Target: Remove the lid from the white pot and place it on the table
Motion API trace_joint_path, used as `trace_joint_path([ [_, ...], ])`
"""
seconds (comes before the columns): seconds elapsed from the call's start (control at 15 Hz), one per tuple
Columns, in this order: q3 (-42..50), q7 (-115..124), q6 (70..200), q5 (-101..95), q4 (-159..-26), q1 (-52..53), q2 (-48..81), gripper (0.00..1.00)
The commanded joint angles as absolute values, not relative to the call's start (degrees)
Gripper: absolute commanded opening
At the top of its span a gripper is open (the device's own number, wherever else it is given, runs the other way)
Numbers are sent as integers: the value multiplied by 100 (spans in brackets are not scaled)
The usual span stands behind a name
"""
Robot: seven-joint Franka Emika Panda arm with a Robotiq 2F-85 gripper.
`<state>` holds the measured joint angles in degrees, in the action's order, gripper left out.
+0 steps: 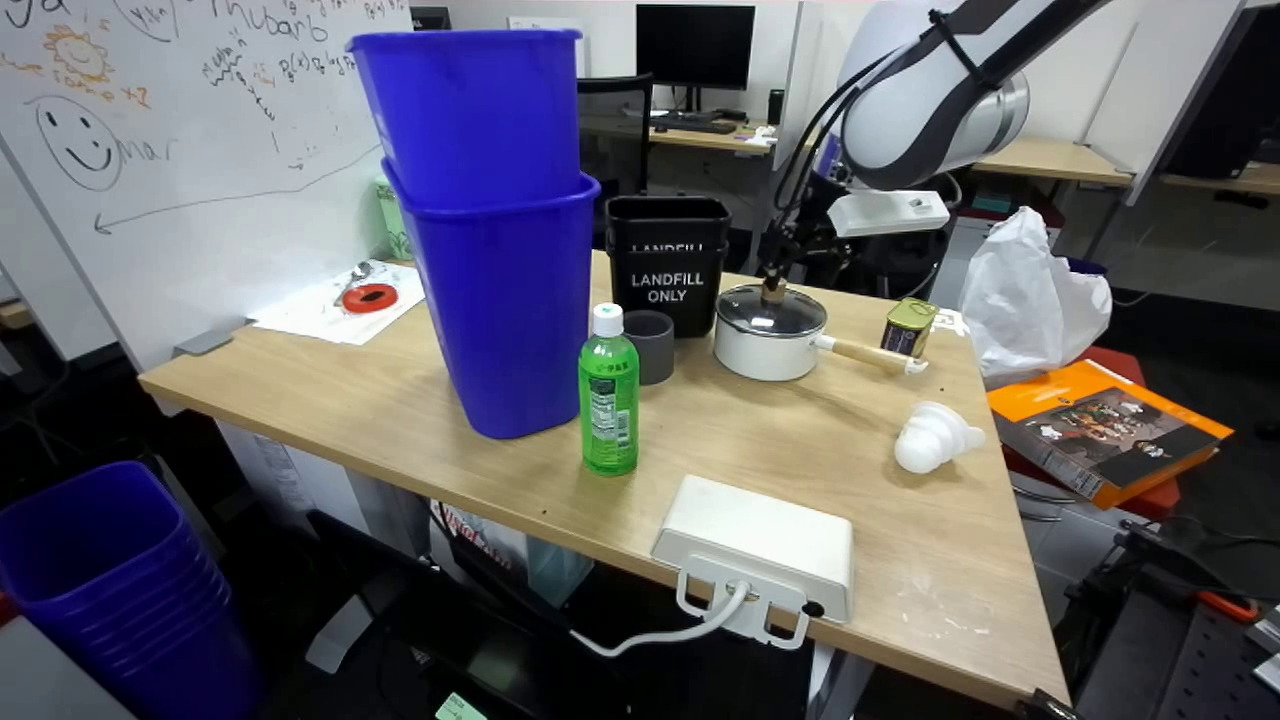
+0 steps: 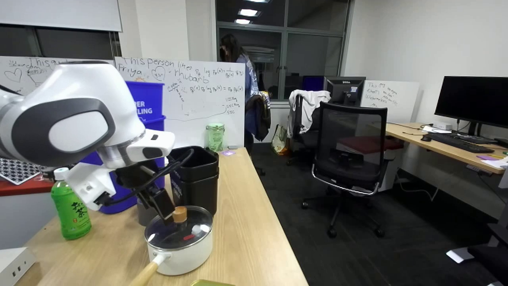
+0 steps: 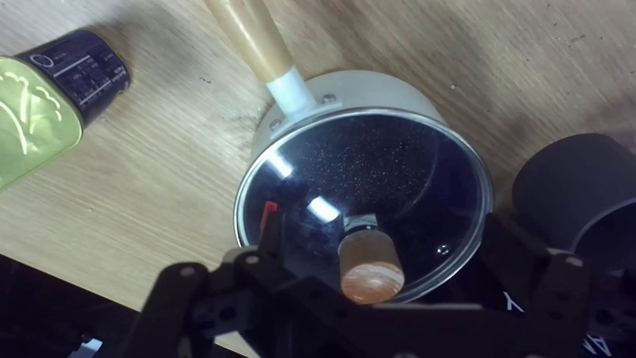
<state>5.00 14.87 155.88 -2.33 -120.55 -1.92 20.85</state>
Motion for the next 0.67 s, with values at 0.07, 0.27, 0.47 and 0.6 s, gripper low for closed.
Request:
trace_joint_path([
  [0.07,528,1163,15706,-139,-11727,-237,2406,100],
  [0.27,610,1187,15975,-200,-11669,-190,2557,100],
  [0.47,615,1119,16027,-189,-11582,-192,2708,100],
  [0.6,611,1106,16076,-171,-11535,-193,2790,96],
])
